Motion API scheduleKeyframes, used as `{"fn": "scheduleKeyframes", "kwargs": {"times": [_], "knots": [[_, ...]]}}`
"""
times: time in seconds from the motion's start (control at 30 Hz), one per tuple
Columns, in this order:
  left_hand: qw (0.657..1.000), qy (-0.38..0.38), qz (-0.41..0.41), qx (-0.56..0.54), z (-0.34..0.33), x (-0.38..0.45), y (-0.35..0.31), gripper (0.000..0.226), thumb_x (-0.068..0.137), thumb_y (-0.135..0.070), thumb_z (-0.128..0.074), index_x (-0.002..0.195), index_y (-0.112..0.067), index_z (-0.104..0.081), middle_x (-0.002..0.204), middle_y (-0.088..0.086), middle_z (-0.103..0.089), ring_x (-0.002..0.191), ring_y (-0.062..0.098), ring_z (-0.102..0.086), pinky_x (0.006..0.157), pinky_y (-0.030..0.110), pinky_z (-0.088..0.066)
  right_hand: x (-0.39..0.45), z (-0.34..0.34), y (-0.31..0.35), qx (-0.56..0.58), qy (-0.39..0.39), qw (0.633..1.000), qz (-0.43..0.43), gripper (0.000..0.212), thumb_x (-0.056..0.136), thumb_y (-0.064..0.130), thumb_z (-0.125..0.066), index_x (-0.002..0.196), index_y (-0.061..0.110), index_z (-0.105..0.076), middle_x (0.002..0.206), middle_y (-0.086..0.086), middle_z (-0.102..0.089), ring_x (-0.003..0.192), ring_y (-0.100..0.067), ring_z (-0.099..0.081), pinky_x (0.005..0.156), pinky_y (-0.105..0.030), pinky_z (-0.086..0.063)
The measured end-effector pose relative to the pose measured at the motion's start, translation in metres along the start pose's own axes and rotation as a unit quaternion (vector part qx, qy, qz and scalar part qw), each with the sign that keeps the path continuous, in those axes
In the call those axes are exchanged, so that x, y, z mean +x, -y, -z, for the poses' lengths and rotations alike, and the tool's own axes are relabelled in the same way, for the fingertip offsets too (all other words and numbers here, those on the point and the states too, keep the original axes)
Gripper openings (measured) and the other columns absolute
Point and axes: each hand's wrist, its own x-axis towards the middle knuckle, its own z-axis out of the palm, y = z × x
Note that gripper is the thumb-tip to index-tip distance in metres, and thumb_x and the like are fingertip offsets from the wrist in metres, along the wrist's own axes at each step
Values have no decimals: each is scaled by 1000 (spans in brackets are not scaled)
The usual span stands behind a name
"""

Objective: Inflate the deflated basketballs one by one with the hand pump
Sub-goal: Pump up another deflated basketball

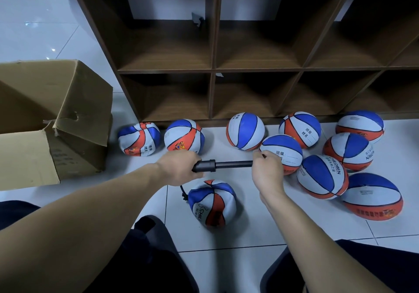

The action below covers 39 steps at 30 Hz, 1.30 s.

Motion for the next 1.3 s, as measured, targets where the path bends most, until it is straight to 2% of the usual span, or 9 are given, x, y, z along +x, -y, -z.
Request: {"fn": "scheduleKeyframes", "kwargs": {"times": [0.1, 0.23, 0.47, 0.67, 0.83, 0.97, 1.1, 1.2, 1.3], "knots": [[1000, -7, -9, 2, 2, -1, -7, 34, 102, -54, -62, 83, -26, -60, 76, -3, -64, 73, 21, -61, 67, 37, -51, -13, -10, -1, -15, 7, 1000, 26, 39, 98, 13, -52, 63, 17, -35, 60, 4, -38, 63, -21, -34, 60, -37, -30], [1000, -7, -27, 3, 2, 0, -15, 34, 101, -54, -63, 83, -26, -60, 74, -3, -63, 71, 23, -62, 64, 38, -52, -23, -22, -3, -27, 35, 999, 24, 36, 103, 20, -50, 69, 12, -39, 64, 0, -42, 63, -21, -39, 61, -39, -34], [999, -21, -48, 14, -2, 2, -30, 34, 100, -56, -61, 81, -28, -58, 71, -5, -61, 65, 12, -54, 57, 33, -40, -35, -34, -2, -30, 74, 997, 19, 38, 106, 30, -49, 73, 11, -45, 72, -4, -54, 68, -24, -50, 63, -40, -41], [998, -18, -56, 14, -3, 3, -30, 36, 100, -57, -61, 78, -29, -55, 71, -6, -61, 64, 14, -55, 56, 33, -37, -36, -35, -4, -38, 78, 996, 20, 37, 106, 33, -49, 76, 10, -49, 76, -7, -58, 71, -25, -54, 63, -39, -45], [998, -20, -57, -8, -2, 3, -27, 37, 98, -59, -63, 79, -28, -57, 71, -5, -62, 66, 16, -58, 59, 34, -46, -30, -29, 0, -55, 94, 993, 47, 38, 106, 30, -50, 73, 12, -45, 67, 0, -50, 63, -18, -47, 58, -34, -38], [999, -11, -41, -15, -2, 2, -20, 38, 98, -59, -65, 80, -26, -57, 72, -3, -62, 68, 19, -59, 61, 35, -48, -17, -13, -1, -33, 64, 996, 60, 36, 102, 19, -53, 70, 11, -40, 61, 5, -38, 57, -12, -33, 58, -37, -30], [1000, 17, -8, -11, -1, 0, 3, 35, 96, -57, -66, 83, -24, -61, 77, -2, -64, 74, 23, -62, 68, 40, -53, 2, 8, -12, 6, 25, 999, 32, 40, 100, 14, -56, 65, 18, -35, 58, 11, -33, 65, -18, -31, 62, -35, -29], [999, 32, 2, -12, -2, 0, 8, 34, 96, -54, -68, 82, -24, -60, 76, -1, -64, 73, 23, -62, 67, 38, -52, 7, 10, -16, 23, 12, 1000, 8, 36, 97, 17, -56, 68, 19, -34, 65, 3, -32, 68, -21, -30, 64, -39, -29], [1000, 24, 1, -2, 1, 0, 3, 31, 98, -51, -66, 83, -25, -61, 76, -2, -64, 72, 22, -61, 63, 36, -49, 3, 5, -13, 32, -7, 999, 6, 36, 95, 12, -54, 67, 18, -33, 63, 4, -31, 68, -22, -29, 63, -41, -28]]}}
